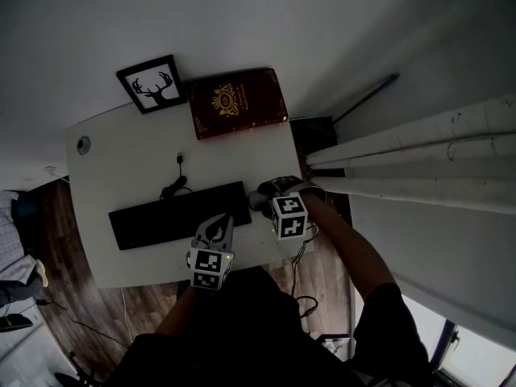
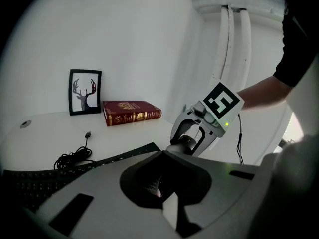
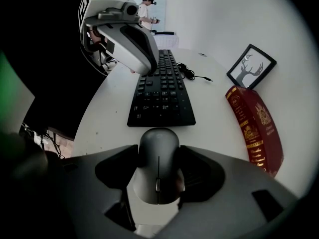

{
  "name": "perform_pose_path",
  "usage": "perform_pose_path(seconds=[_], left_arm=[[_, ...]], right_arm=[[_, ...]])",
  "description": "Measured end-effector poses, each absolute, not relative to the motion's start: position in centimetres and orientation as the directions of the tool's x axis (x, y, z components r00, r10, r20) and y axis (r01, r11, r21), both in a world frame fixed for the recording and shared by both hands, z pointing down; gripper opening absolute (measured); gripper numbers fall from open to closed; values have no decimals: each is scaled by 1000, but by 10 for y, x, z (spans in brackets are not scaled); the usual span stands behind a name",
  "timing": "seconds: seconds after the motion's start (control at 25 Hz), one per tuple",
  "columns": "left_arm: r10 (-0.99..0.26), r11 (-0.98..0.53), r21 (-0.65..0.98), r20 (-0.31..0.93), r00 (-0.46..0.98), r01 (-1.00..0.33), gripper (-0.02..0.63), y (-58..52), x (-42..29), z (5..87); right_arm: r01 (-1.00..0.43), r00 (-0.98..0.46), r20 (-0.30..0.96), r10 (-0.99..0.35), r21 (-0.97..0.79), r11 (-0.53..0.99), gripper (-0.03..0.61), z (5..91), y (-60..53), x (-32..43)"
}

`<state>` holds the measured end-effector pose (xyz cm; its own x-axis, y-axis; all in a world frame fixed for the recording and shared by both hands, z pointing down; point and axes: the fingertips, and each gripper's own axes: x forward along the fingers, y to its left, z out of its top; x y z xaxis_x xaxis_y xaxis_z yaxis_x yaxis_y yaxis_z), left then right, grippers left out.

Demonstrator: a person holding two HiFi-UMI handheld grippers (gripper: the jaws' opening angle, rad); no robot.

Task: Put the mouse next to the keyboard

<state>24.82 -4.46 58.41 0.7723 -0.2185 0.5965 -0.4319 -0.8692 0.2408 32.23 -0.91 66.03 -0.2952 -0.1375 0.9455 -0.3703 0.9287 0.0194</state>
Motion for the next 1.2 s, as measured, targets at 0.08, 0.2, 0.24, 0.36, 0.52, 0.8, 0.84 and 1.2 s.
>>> perform_pose_path(seconds=[0.08,0.2,0.24,0.36,0.52,0.8,0.84,1.2], left_arm=[[-221,-869,239,596,772,-433,0,-44,247,587],[-223,-869,237,594,772,-434,0,-44,246,589],[-224,-869,238,594,773,-434,0,-45,246,588],[-222,-867,241,598,770,-437,0,-44,245,588],[-220,-866,242,601,768,-437,0,-43,243,589],[-221,-865,240,605,765,-440,0,-45,240,589],[-223,-865,238,605,765,-441,0,-45,240,590],[-218,-868,239,604,766,-435,0,-45,242,590]], right_arm=[[-369,-301,945,-131,11,930,279,661,-9,322],[-360,-304,943,-135,17,933,279,658,-12,323],[-354,-305,943,-133,17,935,279,657,-13,322],[-336,-304,945,-119,10,942,279,659,-11,322],[-342,-306,944,-121,9,940,279,663,-11,324],[-343,-307,944,-118,6,939,278,667,-11,327],[-342,-307,944,-117,5,940,278,667,-11,327],[-394,-334,931,-145,2,919,279,669,-14,327]])
